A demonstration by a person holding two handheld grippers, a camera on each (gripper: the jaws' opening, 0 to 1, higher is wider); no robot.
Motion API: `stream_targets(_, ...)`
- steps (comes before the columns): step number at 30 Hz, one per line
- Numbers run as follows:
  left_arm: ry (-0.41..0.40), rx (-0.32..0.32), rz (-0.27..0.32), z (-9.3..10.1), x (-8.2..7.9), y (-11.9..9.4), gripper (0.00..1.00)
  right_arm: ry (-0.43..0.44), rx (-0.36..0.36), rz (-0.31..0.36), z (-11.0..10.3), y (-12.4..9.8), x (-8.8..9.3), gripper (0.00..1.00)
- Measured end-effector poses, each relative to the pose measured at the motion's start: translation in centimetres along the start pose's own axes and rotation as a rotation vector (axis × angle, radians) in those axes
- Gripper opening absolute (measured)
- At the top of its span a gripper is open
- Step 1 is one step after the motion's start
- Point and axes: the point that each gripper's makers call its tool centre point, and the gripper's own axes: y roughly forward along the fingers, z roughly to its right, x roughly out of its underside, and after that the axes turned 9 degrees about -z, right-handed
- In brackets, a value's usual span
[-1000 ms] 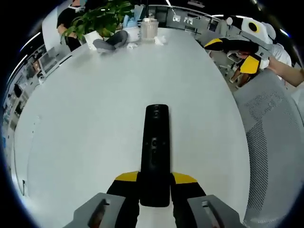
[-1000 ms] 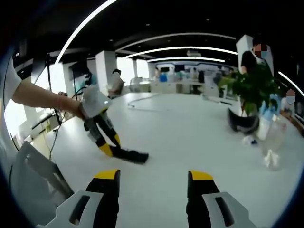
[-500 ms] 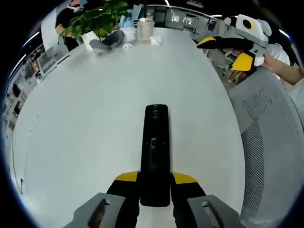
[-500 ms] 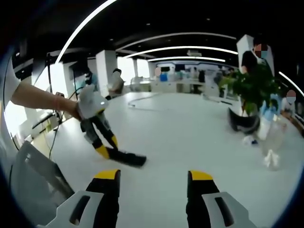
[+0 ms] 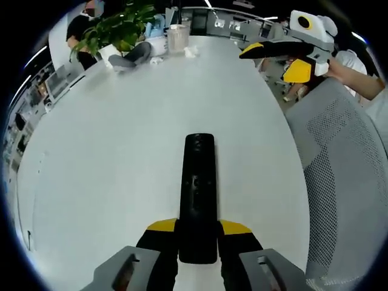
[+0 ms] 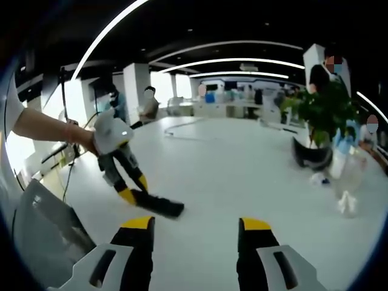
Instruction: Press the specified remote control buttons in sequence, fully releasing each button before pressing the next.
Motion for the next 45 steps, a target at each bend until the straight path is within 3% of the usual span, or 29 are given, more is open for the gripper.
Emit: stream_targets(45, -0.027, 0.034, 0.037, 3.8, 0.5, -0.1, 0.24, -0.005, -0.014, -0.017, -0.3, 0.1, 0.3, 0.51)
